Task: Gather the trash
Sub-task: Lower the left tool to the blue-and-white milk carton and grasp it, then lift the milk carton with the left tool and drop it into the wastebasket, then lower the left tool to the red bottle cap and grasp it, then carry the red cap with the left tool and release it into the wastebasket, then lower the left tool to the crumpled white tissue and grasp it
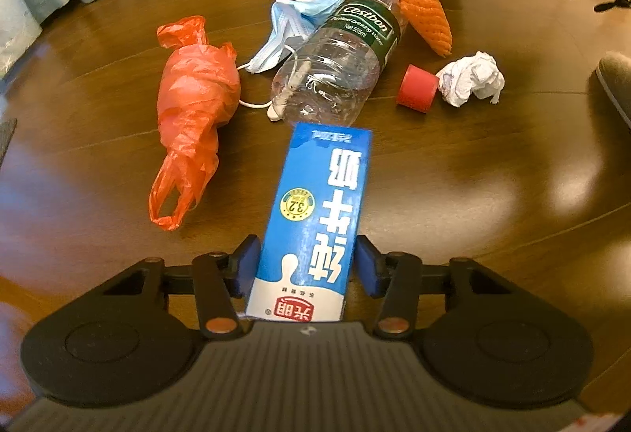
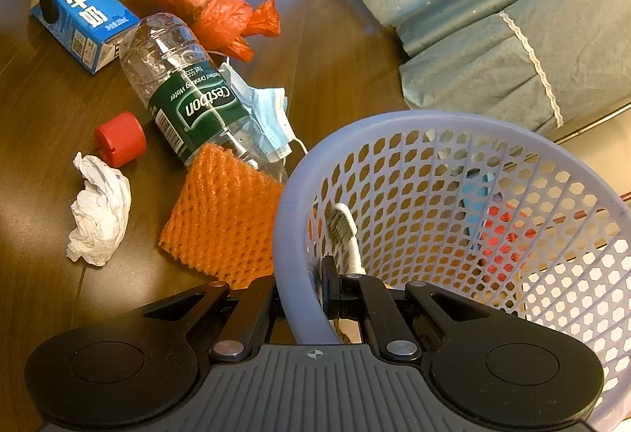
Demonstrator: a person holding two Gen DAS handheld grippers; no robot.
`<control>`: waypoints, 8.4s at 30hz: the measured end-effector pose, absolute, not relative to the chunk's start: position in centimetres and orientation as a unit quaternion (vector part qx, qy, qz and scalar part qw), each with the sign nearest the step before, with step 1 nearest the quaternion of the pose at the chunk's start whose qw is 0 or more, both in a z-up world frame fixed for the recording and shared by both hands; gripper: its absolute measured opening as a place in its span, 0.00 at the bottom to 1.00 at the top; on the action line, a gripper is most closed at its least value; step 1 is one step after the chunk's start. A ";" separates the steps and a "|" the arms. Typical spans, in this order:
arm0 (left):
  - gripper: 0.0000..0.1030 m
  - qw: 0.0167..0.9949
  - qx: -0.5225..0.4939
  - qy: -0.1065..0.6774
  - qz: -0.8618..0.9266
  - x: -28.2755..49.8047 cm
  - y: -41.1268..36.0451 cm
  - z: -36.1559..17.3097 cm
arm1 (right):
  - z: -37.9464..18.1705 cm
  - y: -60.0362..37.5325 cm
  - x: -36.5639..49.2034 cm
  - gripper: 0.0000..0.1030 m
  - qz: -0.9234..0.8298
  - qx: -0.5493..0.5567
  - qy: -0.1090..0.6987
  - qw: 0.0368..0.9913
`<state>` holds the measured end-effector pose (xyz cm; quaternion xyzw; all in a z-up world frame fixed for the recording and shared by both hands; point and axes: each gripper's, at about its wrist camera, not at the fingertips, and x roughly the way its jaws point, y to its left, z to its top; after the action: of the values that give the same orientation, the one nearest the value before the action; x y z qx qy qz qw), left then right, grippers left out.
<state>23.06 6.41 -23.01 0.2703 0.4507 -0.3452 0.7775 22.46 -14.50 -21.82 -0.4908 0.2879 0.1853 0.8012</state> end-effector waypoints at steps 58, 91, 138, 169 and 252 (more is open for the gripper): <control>0.41 0.836 0.201 0.287 -0.422 27.0 -6.4 -9.0 | -22.2 -14.5 21.8 0.02 0.190 -0.489 0.288 0.801; 0.58 0.866 0.167 0.351 -0.314 28.1 0.2 -11.8 | -21.5 -15.0 22.1 0.02 0.188 -0.478 0.289 0.808; 0.30 0.750 0.329 0.372 -0.437 22.9 -7.3 -23.9 | -21.8 -15.6 21.9 0.02 0.190 -0.478 0.293 0.806; 0.21 0.770 0.285 0.370 -0.434 21.9 -4.6 -21.0 | -22.0 -15.7 21.8 0.03 0.190 -0.478 0.295 0.805; 0.39 0.734 0.345 0.328 -0.484 20.2 -7.6 -23.3 | -21.7 -15.9 22.0 0.03 0.190 -0.468 0.300 0.809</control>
<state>20.21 -7.65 -23.32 0.3452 0.3282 -0.4839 0.7342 21.99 -15.90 -21.69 -0.4684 0.2998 0.1903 0.8090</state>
